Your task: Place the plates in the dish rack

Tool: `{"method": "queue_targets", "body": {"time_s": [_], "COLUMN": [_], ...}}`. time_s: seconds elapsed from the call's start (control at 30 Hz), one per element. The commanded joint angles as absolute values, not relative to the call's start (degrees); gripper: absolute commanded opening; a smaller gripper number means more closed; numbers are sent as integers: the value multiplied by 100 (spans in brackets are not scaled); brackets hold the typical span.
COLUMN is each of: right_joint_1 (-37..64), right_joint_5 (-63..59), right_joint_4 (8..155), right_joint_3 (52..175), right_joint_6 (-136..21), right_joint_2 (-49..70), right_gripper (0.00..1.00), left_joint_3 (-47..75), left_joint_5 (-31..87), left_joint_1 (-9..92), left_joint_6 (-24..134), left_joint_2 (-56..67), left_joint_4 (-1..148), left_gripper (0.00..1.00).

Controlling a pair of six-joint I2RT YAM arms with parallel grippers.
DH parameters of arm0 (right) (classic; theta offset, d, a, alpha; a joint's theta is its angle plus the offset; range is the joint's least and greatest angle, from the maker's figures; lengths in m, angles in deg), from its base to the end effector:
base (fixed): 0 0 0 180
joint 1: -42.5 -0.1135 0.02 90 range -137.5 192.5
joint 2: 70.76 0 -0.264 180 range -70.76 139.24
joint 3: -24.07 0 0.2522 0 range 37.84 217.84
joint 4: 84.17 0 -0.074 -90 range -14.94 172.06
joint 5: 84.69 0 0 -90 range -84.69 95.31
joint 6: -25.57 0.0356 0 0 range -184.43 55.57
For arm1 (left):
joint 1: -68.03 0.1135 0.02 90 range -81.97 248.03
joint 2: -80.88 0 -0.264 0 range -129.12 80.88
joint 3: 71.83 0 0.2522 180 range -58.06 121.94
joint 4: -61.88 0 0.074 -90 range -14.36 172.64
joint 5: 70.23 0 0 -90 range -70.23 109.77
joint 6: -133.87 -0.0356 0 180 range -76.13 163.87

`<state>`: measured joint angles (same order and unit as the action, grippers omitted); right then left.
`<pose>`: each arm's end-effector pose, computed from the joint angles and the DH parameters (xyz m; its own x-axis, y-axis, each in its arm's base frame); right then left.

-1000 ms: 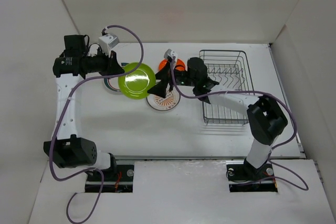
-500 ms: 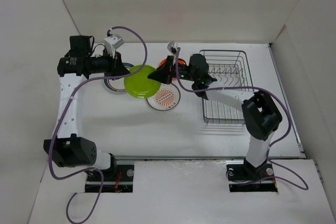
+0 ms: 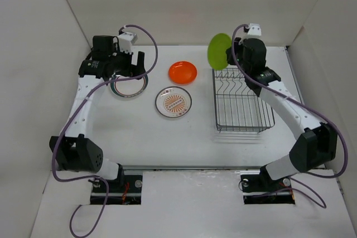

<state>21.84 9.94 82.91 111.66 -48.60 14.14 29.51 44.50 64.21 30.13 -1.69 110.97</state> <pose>0.3343 0.1230 0.3688 -0.2355 0.2018 -0.9507 -0.2215 0.9413 0.2547 0.3147 -0.0359 0.4028 -0.3893 0.2422 -0.8887 0.5284 0.8490 -0.0001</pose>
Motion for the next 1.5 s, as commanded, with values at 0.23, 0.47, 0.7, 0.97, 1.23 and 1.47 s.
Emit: {"method": "queue_targets", "body": {"time_s": [0.23, 0.47, 0.7, 0.97, 1.23, 1.47], "right_joint_1": [1913, 1913, 1965, 1965, 1913, 1913], "right_joint_5": [4443, 4452, 4161, 3986, 3986, 4073], "right_joint_4": [5666, 5683, 5860, 6193, 6308, 6265], "right_joint_3": [12362, 12177, 12063, 12010, 12300, 12616], "right_joint_6": [-4817, -4817, -4870, -5072, -5336, -5521], "right_joint_2": [1713, 1898, 2117, 2451, 2925, 2979], "right_gripper": [0, 0, 0, 1, 27, 65], "left_joint_3": [2895, 2781, 2622, 2622, 2780, 3184], "left_joint_5": [2514, 2408, 2408, 2461, 2644, 3417], "left_joint_1": [5845, 5845, 5845, 5845, 5845, 5845], "left_joint_6": [3534, 3534, 3534, 3482, 3429, 3157], "left_joint_2": [-367, -367, -367, -367, -481, -832], "left_joint_4": [10596, 10596, 10544, 10544, 10596, 10596], "left_gripper": [100, 100, 100, 100, 100, 100]}}
